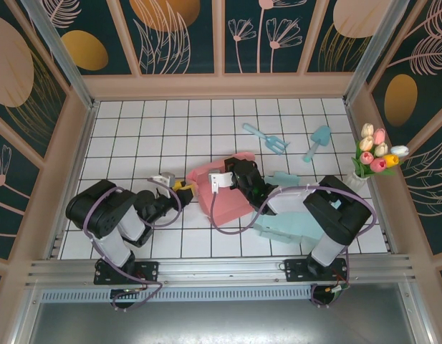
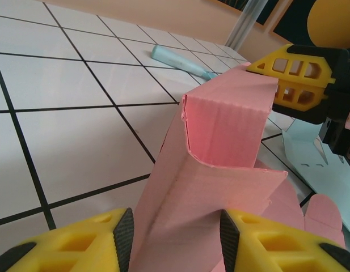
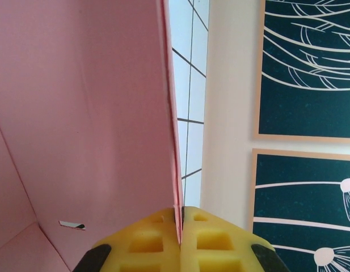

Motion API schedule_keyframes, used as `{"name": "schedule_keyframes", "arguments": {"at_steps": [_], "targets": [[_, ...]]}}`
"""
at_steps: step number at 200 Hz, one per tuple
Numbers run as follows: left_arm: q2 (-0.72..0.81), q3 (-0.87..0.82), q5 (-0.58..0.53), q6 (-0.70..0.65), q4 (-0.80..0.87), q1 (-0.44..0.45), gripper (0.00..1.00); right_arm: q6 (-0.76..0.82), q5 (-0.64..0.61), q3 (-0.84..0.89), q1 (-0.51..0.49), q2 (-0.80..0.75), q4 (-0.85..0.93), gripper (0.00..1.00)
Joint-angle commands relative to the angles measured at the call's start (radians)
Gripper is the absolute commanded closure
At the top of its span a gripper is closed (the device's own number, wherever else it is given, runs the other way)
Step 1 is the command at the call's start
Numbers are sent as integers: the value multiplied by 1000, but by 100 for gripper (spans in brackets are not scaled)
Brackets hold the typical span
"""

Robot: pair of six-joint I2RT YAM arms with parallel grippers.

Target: Fold the paper box

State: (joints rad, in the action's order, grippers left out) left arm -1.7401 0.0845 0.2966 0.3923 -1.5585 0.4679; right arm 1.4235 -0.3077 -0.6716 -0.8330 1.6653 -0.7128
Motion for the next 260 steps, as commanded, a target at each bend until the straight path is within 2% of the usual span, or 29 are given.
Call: {"name": "schedule_keyframes", "arguments": {"at_steps": [1,97,138,188,223,260], "targets": [[-17,30,15,-9,-28,8,53,-36,12,12,-9,25,69,100],[-95,77,48,27,-101,44,57,-38,-19,-10,-20,66,70,100],[-129,88,-7,41,-114,51,62,-41,-17,-8,-24,62,71,100],[-142,82,-41,41,-150,61,59,-44,-21,-9,-28,68,77,100],[-136,85,-186,35,-99,70,59,-45,-21,-11,-35,70,76,100],[-165,71,-289,60,-191,85,59,-48,-21,-14,-40,72,82,100]]}}
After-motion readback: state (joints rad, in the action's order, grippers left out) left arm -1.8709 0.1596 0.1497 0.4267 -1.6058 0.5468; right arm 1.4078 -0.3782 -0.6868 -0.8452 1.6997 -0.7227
